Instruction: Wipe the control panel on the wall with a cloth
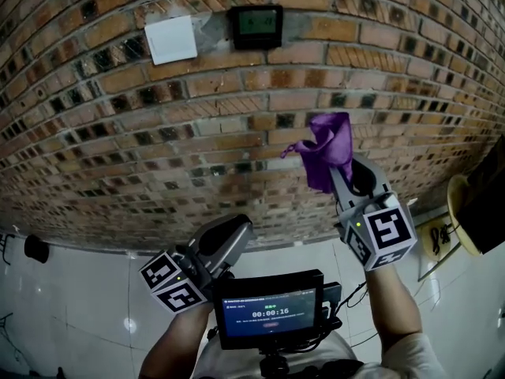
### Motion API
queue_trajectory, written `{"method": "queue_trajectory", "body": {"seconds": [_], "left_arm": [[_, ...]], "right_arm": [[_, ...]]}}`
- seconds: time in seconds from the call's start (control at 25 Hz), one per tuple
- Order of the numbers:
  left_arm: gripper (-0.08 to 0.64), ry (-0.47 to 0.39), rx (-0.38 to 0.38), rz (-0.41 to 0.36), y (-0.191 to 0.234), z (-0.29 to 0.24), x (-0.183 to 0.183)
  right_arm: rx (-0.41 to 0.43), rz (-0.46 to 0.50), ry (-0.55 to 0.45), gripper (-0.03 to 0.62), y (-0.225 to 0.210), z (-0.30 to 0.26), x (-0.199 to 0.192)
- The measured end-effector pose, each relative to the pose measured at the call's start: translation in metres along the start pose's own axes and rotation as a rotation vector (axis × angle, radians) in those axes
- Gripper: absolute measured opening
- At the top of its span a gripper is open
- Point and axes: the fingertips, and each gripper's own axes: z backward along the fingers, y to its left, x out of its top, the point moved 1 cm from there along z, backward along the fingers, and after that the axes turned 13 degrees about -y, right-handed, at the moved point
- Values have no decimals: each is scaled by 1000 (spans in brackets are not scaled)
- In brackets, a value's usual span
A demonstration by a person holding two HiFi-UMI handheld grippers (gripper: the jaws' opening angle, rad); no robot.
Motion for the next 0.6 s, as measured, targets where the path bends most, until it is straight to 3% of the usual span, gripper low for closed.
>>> {"method": "queue_trajectory", "body": {"seconds": [0.6], "left_arm": [[31,1,5,-5,2,-2,0]], "right_arm": [[-5,-60,21,86,6,13,-18]]}}
